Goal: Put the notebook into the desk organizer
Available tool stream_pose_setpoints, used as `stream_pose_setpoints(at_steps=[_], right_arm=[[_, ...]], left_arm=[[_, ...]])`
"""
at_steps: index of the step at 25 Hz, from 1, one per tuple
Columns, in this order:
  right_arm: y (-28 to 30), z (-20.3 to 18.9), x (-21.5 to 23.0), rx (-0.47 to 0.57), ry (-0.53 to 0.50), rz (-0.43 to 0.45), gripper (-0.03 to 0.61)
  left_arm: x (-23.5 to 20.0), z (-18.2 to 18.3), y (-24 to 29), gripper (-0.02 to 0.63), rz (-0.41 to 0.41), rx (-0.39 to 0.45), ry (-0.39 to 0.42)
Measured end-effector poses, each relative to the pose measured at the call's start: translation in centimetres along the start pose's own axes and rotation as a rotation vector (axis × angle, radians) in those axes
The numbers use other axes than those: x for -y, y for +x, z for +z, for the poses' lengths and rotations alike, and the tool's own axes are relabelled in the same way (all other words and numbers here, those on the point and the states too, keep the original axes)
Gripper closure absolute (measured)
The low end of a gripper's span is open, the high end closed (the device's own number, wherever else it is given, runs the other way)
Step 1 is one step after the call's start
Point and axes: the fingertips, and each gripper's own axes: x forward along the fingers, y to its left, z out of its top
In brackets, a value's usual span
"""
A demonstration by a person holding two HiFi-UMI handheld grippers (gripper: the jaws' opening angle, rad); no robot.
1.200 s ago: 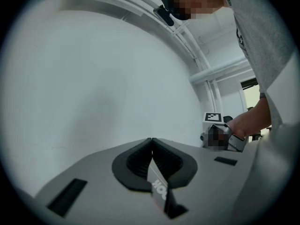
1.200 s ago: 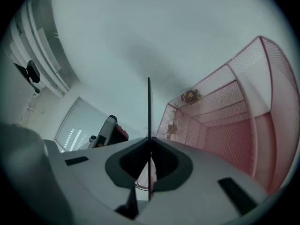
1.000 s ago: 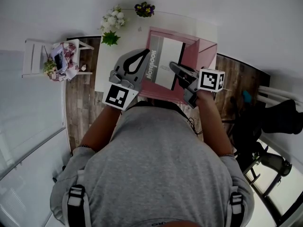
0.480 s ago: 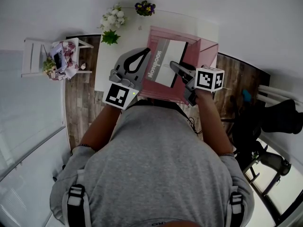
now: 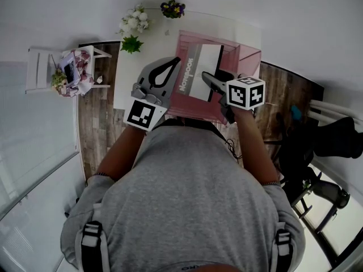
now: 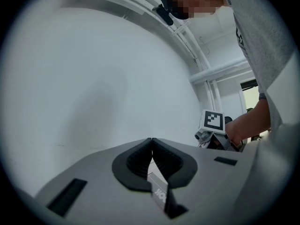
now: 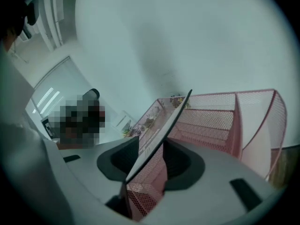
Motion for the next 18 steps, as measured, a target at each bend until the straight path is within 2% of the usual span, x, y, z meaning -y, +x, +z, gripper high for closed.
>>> stream_pose_setpoints(at_steps=[8, 18], right_arm=[[-0.14, 0.51, 0.21, -0.024, -0.106, -0.080, 0.400], [-0.37, 0.27, 0.71, -0.084, -0.238, -0.171, 0.359]], left_arm=[[-0.04, 0.11, -0.10, 0.594, 0.003, 0.004, -0.006], [0.17, 0.09, 0.22, 0.594, -0.009, 0.008, -0.012]])
